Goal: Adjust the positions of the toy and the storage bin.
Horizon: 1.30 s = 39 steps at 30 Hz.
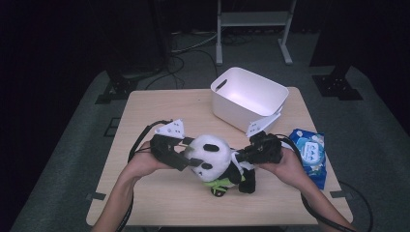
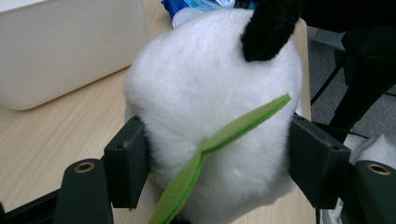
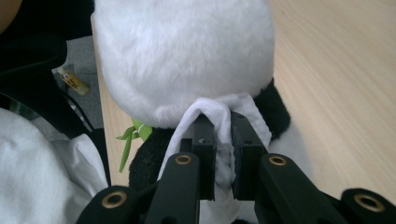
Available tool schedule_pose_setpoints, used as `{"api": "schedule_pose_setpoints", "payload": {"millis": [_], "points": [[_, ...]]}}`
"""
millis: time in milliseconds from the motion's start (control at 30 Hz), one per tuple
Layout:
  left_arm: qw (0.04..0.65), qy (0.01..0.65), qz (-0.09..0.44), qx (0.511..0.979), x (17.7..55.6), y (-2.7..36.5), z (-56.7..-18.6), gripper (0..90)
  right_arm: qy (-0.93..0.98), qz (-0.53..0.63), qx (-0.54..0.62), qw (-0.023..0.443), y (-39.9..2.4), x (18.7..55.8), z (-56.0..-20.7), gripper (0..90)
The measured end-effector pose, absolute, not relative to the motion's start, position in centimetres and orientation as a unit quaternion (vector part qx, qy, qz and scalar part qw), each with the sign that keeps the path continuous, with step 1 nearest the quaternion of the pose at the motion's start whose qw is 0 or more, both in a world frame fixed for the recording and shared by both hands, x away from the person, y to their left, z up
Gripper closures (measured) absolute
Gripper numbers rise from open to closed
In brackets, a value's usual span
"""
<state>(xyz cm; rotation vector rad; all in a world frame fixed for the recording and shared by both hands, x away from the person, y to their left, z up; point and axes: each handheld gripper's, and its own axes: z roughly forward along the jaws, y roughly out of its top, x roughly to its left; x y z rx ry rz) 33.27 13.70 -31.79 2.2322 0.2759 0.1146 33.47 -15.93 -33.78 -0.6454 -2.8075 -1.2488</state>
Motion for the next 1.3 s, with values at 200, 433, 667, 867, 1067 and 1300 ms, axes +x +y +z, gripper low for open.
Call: {"api": "schedule_pose_setpoints", "payload": {"millis": [200, 433, 667, 867, 1067, 1300], "points": [[0.428, 0.111, 0.045, 0.896, 33.3, 13.6, -31.8, 28.9, -0.899, -0.389, -0.198, -0.021, -15.7, 33.1, -32.1, 81.9], [0.422, 0.105, 0.046, 0.899, 33.2, 12.9, -31.7, 28.6, -0.895, -0.404, -0.184, -0.034, -15.2, 33.1, -30.0, 81.9], [0.416, 0.095, 0.047, 0.903, 33.2, 11.9, -31.6, 28.5, -0.900, -0.401, -0.161, -0.050, -13.9, 32.9, -28.2, 81.8], [0.408, 0.090, 0.048, 0.907, 33.3, 11.2, -31.4, 28.4, -0.903, -0.397, -0.152, -0.057, -13.3, 32.8, -27.6, 81.8], [0.404, 0.086, 0.048, 0.909, 33.3, 10.3, -31.3, 28.4, -0.905, -0.396, -0.142, -0.062, -12.6, 32.7, -27.1, 81.7], [0.395, 0.075, 0.047, 0.914, 33.4, 9.1, -31.2, 27.7, -0.912, -0.384, -0.127, -0.068, -11.7, 32.4, -26.9, 81.7]]}}
